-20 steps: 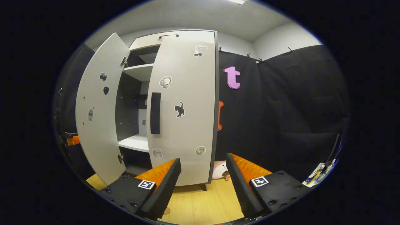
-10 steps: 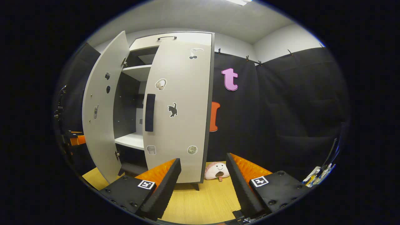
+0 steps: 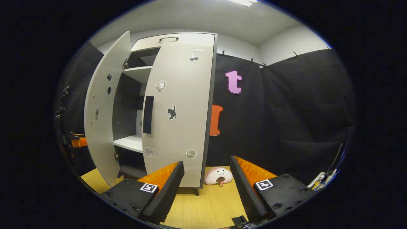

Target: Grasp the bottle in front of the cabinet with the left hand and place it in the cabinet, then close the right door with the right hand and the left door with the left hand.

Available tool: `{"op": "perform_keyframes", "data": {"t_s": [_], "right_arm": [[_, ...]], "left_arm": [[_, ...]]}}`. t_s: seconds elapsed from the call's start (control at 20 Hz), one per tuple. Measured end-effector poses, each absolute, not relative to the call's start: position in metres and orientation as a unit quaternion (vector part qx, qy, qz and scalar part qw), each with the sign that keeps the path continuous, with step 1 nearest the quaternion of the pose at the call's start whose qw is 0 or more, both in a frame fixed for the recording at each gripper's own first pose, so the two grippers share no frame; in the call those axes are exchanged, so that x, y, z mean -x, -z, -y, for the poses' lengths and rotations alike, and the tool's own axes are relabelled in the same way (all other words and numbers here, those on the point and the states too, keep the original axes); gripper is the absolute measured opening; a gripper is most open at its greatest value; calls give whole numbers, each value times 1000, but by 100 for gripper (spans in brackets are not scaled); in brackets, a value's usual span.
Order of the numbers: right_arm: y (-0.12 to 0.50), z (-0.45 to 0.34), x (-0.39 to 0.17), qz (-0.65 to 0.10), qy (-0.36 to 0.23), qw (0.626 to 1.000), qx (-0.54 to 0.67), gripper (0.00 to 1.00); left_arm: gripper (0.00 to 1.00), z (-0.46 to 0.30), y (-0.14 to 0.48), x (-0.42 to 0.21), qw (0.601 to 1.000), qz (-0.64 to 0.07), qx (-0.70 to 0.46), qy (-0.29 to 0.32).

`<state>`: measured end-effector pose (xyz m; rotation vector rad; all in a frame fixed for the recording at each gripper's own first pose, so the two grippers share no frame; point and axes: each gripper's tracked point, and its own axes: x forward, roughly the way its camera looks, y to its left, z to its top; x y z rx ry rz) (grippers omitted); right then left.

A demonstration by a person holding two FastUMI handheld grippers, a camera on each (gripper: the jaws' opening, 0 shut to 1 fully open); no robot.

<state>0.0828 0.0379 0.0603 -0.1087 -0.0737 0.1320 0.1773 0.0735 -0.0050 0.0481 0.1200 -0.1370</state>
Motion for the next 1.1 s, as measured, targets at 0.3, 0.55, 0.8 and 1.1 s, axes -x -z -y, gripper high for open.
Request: {"op": "perform_keyframes", "data": {"t_s": [0.3,0.55,0.8,1.1], "right_arm": [[-62,-20,-90,40,-55,996,56,95],[-66,11,-95,42,-31,997,51,95],[-66,26,-99,40,-19,998,53,95],[-63,18,-109,35,-36,998,49,89]], "left_arm": [[91,-33,23,-206,994,-70,-6,89],[94,16,44,-241,991,-82,-10,108],[93,36,51,-265,992,-79,-27,98],[94,40,54,-279,994,-77,-21,76]]}}
